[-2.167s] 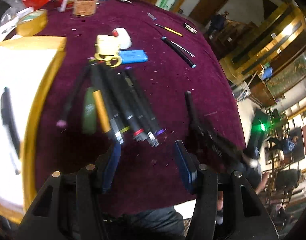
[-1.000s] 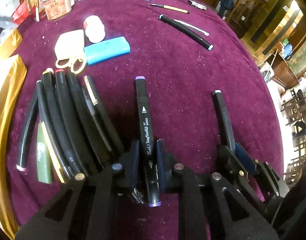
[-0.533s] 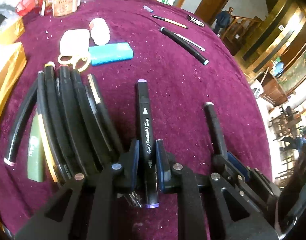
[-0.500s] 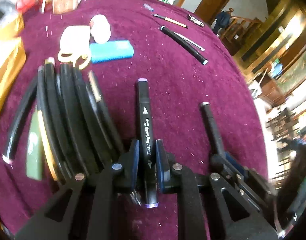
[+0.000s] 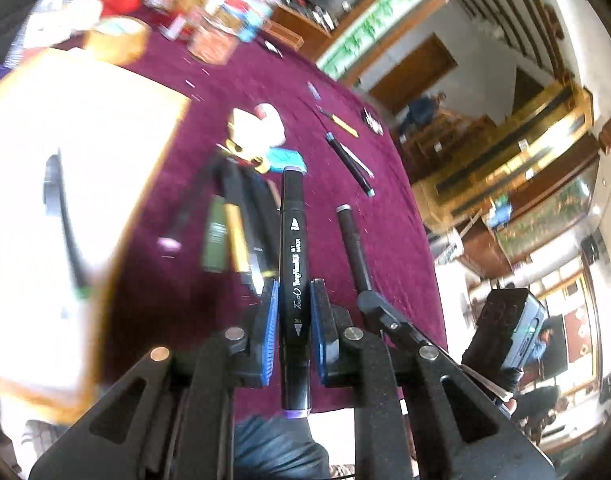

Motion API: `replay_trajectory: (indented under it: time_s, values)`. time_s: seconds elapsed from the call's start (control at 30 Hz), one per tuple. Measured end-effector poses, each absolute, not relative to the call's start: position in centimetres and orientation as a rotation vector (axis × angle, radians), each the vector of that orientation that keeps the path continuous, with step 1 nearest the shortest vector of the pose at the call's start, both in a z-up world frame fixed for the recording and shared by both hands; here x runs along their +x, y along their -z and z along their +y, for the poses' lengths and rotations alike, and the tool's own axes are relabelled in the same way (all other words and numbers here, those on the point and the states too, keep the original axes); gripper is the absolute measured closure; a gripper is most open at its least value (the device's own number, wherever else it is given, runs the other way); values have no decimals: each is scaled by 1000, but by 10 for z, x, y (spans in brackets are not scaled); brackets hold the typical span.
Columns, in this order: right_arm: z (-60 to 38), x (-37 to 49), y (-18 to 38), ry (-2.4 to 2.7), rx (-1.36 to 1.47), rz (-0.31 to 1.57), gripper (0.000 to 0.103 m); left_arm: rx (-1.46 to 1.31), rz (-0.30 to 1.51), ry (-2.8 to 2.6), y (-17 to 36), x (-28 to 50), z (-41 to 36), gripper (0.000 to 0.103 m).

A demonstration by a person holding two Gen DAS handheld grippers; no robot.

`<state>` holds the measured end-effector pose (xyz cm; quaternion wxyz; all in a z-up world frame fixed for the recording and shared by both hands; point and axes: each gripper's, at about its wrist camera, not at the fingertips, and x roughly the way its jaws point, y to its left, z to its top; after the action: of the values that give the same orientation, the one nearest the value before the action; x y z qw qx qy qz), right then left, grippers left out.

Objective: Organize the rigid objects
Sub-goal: 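Carry both markers to the white tray and open both tools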

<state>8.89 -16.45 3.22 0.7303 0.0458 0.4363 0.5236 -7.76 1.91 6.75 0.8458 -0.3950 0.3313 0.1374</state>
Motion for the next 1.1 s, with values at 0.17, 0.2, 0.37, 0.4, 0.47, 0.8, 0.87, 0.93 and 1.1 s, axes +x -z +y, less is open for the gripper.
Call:
replay_trajectory:
  time_s: [0.17, 0.2, 0.37, 0.4, 0.47, 0.8, 0.87, 0.93, 1.1]
  values:
    - [-127, 47, -44, -1290, 44, 948, 89, -852, 635, -388, -77, -137, 39, 90]
    - [-122, 41, -47, -1308, 31, 944, 89, -859, 619, -408, -79, -146, 46, 90]
    - [-91, 9, -56, -1394, -37, 922, 89, -856, 550, -542, -88, -193, 75, 90]
    - [-86, 4, -57, -1409, -47, 921, 89, -856, 545, -565, -86, -198, 82, 90]
    - [-74, -4, -57, -1433, -67, 923, 89, -861, 541, -603, -82, -209, 94, 90]
    - [-6, -32, -40, -1491, -132, 1045, 89, -868, 632, -693, -45, -214, 145, 90]
    - [10, -41, -32, -1491, -160, 1078, 89, -855, 663, -699, -39, -212, 152, 90]
    - [23, -50, -24, -1491, -181, 1118, 89, -850, 682, -708, -33, -209, 157, 90]
    - [44, -65, -10, -1392, -268, 1141, 89, -874, 738, -705, -16, -206, 167, 90]
